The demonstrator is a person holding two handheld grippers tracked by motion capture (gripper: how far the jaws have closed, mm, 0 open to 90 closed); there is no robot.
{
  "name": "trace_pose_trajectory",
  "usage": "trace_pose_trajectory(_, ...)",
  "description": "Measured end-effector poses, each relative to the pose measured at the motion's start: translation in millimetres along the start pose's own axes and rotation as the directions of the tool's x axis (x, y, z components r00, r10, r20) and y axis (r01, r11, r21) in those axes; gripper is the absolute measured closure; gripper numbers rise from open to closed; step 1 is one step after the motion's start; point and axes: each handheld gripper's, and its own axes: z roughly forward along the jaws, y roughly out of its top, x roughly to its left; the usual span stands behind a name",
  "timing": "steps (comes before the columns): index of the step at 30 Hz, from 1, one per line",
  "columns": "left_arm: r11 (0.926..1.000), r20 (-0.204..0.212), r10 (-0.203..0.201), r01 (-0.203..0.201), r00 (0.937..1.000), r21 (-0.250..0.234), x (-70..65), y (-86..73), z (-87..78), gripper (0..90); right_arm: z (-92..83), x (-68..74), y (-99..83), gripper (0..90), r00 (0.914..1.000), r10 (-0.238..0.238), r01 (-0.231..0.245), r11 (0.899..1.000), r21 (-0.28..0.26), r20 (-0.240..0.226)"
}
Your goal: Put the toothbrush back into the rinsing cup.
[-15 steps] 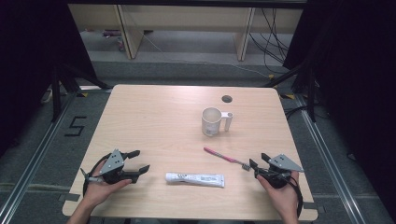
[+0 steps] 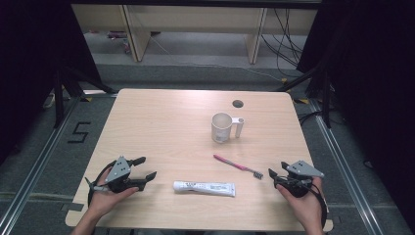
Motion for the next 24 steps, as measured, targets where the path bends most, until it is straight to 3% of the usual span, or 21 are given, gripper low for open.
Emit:
trace_pose_trajectory(3,0.9999,-0.001,0.005,-0.005,1.0000,0.008,-0.1,0.3,-0.3,28.2,-2.1,-2.5,9.7,43.9,0.9991,-0.037,0.038,0.999,0.036,-0.018)
trace_pose_trajectory(5,0.9999,0.003,0.006,-0.006,1.0000,0.008,-0.2,0.3,0.4,28.1,-1.1,-3.2,19.1,45.8,0.9937,-0.106,0.109,0.991,0.075,-0.037)
trace_pose_trajectory(6,1.0000,-0.002,0.003,-0.003,1.0000,0.009,0.0,0.3,0.6,28.0,-0.6,-2.5,22.3,45.8,0.9918,-0.117,0.121,0.988,0.093,-0.050)
trace_pose_trajectory(9,0.9999,-0.001,-0.001,0.001,1.0000,0.011,0.4,0.4,0.6,28.1,2.6,-2.9,36.6,49.3,0.9723,-0.203,0.218,0.966,0.137,-0.116)
trace_pose_trajectory(11,0.9999,-0.001,-0.004,0.004,1.0000,0.011,0.5,0.4,0.8,28.1,5.2,-1.9,46.1,49.9,0.9615,-0.222,0.252,0.948,0.194,-0.162)
trace_pose_trajectory(13,0.9999,0.001,-0.002,0.002,1.0000,0.011,0.4,0.4,0.9,27.9,10.3,-2.3,55.5,51.2,0.9343,-0.291,0.334,0.915,0.224,-0.206)
trace_pose_trajectory(14,0.9999,0.001,0.000,0.000,1.0000,0.012,0.2,0.4,0.8,27.8,12.6,-2.0,59.3,51.1,0.9274,-0.292,0.348,0.903,0.253,-0.233)
trace_pose_trajectory(15,0.9999,-0.001,0.002,-0.002,1.0000,0.011,0.0,0.4,1.0,27.7,17.1,-2.0,62.3,51.6,0.9132,-0.312,0.377,0.890,0.257,-0.263)
trace_pose_trajectory(16,0.9999,0.003,0.004,-0.004,1.0000,0.014,-0.1,0.5,1.1,27.7,19.0,-1.8,66.3,52.4,0.8982,-0.328,0.408,0.869,0.279,-0.293)
trace_pose_trajectory(17,0.9998,0.000,0.008,-0.008,1.0000,0.020,-0.4,0.7,0.8,27.7,22.7,-0.9,68.1,52.5,0.8933,-0.329,0.417,0.862,0.288,-0.306)
trace_pose_trajectory(18,0.9998,0.002,0.007,-0.007,1.0000,0.016,-0.4,0.6,1.6,27.7,25.4,-1.1,71.0,52.3,0.8753,-0.338,0.447,0.838,0.313,-0.346)
trace_pose_trajectory(19,0.9996,-0.002,0.017,-0.017,0.9999,0.022,0.0,0.6,1.6,27.7,27.5,-0.4,72.8,52.4,0.8650,-0.343,0.466,0.820,0.332,-0.366)
trace_pose_trajectory(20,0.9998,0.001,0.011,-0.011,0.9999,0.018,-0.5,0.6,2.0,27.7,33.8,2.3,75.8,52.5,0.8425,-0.353,0.506,0.779,0.371,-0.407)
trace_pose_trajectory(21,0.9998,0.000,0.011,-0.011,0.9999,0.018,-0.6,0.6,2.2,27.7,33.8,2.3,75.8,52.5,0.8425,-0.353,0.506,0.779,0.371,-0.407)
trace_pose_trajectory(23,0.9997,-0.002,0.012,-0.011,0.9999,0.023,-0.8,0.8,2.0,27.7,39.1,3.2,79.2,52.5,0.8243,-0.373,0.539,0.747,0.389,-0.426)
trace_pose_trajectory(24,0.9996,0.001,0.012,-0.012,0.9999,0.026,-0.6,0.9,1.9,27.7,41.4,4.1,80.7,52.4,0.8202,-0.373,0.546,0.736,0.400,-0.434)
